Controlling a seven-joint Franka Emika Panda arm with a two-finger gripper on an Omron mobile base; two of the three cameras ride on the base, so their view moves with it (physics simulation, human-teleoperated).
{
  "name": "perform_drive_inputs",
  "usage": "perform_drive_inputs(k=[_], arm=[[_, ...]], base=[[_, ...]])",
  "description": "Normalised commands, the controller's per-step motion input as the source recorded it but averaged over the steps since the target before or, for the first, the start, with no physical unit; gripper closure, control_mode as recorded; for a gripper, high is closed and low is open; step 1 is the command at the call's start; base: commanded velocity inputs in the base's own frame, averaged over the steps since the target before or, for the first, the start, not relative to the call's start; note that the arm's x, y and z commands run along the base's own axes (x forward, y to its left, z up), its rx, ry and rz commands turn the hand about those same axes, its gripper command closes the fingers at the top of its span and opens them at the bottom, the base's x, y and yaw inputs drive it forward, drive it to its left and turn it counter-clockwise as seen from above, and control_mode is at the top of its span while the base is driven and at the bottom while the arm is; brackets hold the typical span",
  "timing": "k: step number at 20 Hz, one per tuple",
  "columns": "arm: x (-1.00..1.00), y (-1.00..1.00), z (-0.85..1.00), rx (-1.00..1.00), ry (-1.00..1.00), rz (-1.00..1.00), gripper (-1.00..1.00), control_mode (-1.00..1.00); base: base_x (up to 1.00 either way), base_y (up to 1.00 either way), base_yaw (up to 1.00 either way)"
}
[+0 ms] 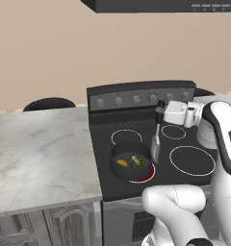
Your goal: Put the broccoli and lemon in the pot. Retrieve the spatula and lightly stir the vegetables in the pot.
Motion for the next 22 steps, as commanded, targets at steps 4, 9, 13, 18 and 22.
perform_drive_inputs(k=[4,9,13,18,22], arm=[[0.25,0.00,-0.22,0.00,-0.03,0.00,1.00,-1.00],[0.25,0.01,-0.29,0.00,0.00,0.00,1.00,-1.00],[0.30,0.00,-0.27,0.00,0.00,0.00,1.00,-1.00],[0.28,0.00,-0.27,0.00,0.00,0.00,1.00,-1.00],[0.26,0.00,-0.33,0.00,0.00,0.00,1.00,-1.00]], base=[[0.00,0.00,0.00],[0.00,0.00,0.00],[0.00,0.00,0.00],[0.00,0.00,0.00],[0.00,0.00,0.00]])
